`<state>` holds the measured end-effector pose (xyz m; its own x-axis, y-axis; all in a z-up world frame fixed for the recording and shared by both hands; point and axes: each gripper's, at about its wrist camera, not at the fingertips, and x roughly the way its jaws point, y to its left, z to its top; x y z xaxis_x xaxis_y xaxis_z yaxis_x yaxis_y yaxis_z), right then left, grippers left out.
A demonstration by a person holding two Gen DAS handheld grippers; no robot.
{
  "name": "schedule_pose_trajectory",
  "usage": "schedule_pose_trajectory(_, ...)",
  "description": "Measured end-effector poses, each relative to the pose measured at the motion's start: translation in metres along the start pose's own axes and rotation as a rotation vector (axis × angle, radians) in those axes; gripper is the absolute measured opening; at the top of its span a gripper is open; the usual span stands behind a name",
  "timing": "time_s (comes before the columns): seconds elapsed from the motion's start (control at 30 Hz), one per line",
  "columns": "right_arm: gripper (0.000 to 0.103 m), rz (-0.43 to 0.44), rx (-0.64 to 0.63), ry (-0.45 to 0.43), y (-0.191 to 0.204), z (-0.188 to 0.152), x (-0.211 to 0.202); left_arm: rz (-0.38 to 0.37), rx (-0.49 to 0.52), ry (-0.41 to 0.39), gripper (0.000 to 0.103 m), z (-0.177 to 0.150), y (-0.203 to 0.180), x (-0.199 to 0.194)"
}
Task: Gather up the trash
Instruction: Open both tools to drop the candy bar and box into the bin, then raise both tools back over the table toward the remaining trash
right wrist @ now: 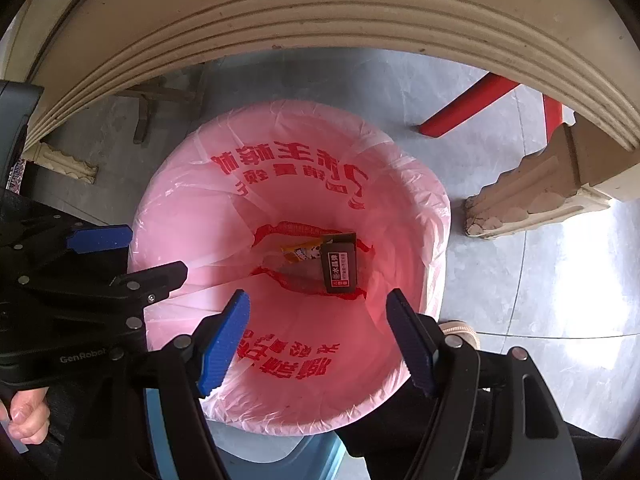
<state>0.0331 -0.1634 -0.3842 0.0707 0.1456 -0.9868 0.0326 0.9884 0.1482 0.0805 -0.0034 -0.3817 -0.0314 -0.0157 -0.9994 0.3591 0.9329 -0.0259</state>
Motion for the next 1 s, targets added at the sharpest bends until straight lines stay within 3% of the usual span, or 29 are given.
schedule_pose_trajectory(0.47, 0.069, 0.020, 0.006, -0.040, 0.007, -0.003, -0.016, 0.006, 0.000, -0.025, 0.069, -0.003, 0.000, -0.009)
schedule_pose_trajectory(0.53, 0.069, 0.031, 0.015, -0.045, 0.006, -0.005, -0.018, 0.021, -0.002, -0.046, 0.076, -0.005, 0.000, -0.015)
schedule_pose_trajectory(0.67, 0.075, 0.022, 0.030, -0.076, 0.004, -0.008, -0.028, 0.035, 0.003, -0.089, 0.078, -0.010, 0.002, -0.028)
schedule_pose_trajectory(0.87, 0.076, 0.026, 0.052, -0.163, 0.006, -0.014, -0.059, 0.057, 0.029, -0.135, 0.081, -0.022, 0.002, -0.054)
schedule_pose_trajectory(1.0, 0.078, 0.012, 0.037, -0.263, 0.012, -0.020, -0.098, 0.074, 0.050, -0.218, 0.081, -0.034, 0.002, -0.092)
